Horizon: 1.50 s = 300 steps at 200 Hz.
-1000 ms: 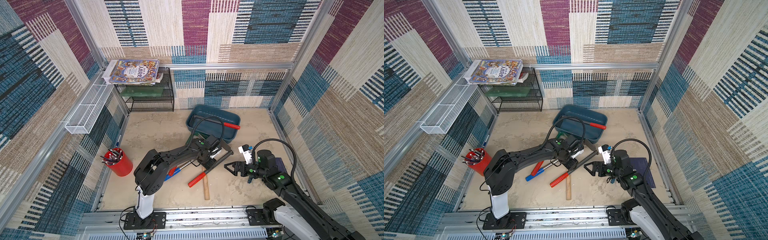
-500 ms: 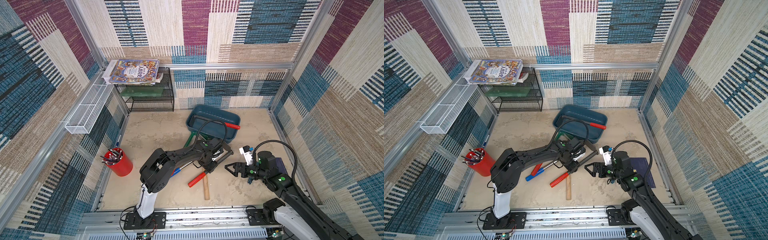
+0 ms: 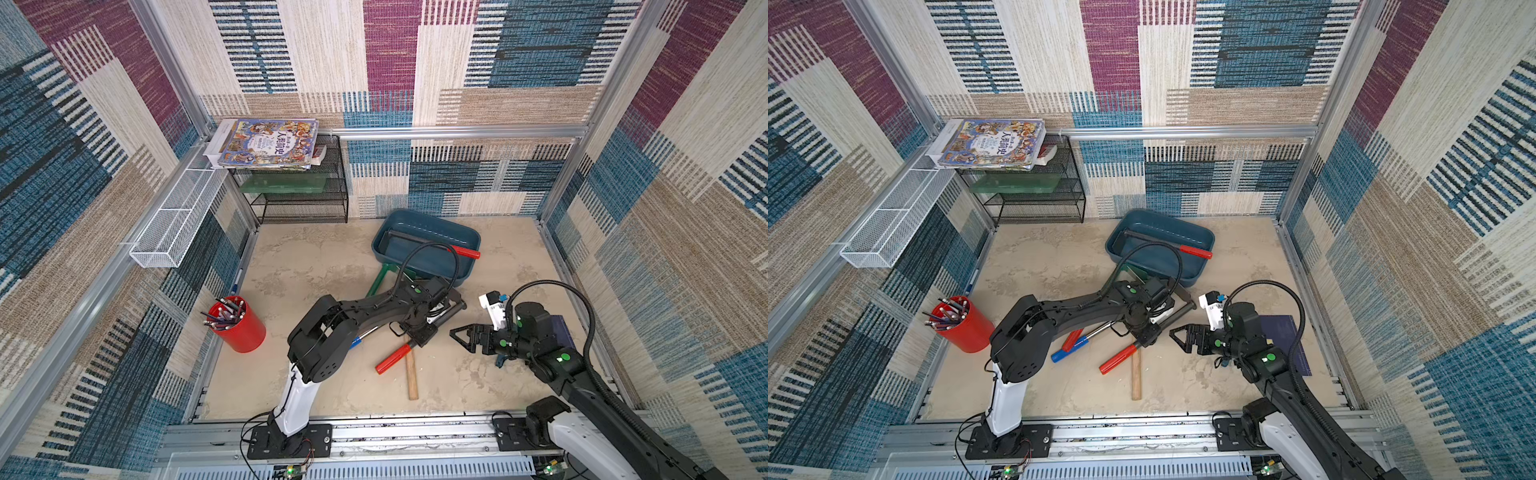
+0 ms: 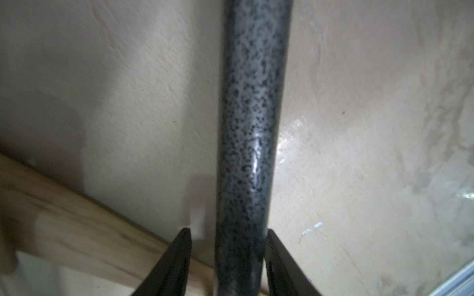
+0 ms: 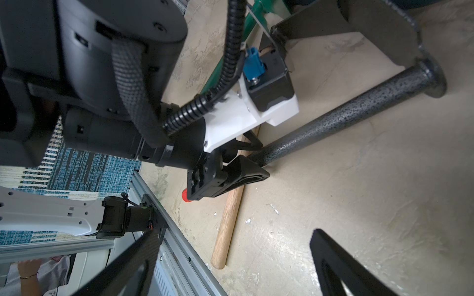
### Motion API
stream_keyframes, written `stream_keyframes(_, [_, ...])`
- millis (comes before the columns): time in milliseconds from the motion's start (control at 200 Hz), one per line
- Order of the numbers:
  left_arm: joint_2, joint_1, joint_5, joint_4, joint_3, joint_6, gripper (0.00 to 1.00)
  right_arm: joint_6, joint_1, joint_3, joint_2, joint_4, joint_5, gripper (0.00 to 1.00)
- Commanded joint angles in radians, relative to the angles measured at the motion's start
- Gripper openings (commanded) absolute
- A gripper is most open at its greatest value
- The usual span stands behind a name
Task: Put the small hoe into the storage box
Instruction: Pick up the hoe from the center of the board.
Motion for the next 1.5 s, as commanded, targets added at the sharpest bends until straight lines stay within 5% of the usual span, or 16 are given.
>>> stream_keyframes(0, [0.008, -0.001, -0.029, -0.045, 0.005, 0.023, 0.49, -0.013, 0.0, 0.002, 0.004, -0.001, 0.006, 0.95])
stream_keyframes(926, [0.016, -0.011, -0.064, -0.059, 0.007, 0.023, 0.33, -0.023, -0.001, 0.003, 0.021, -0.008, 0.012, 0.96])
stream_keyframes(1497, [-0.031, -0.032, -0.077, -0.079, 0.038, 0.038, 0.11, -0.021, 0.0, 0.005, 0.011, -0.014, 0.016, 0.96])
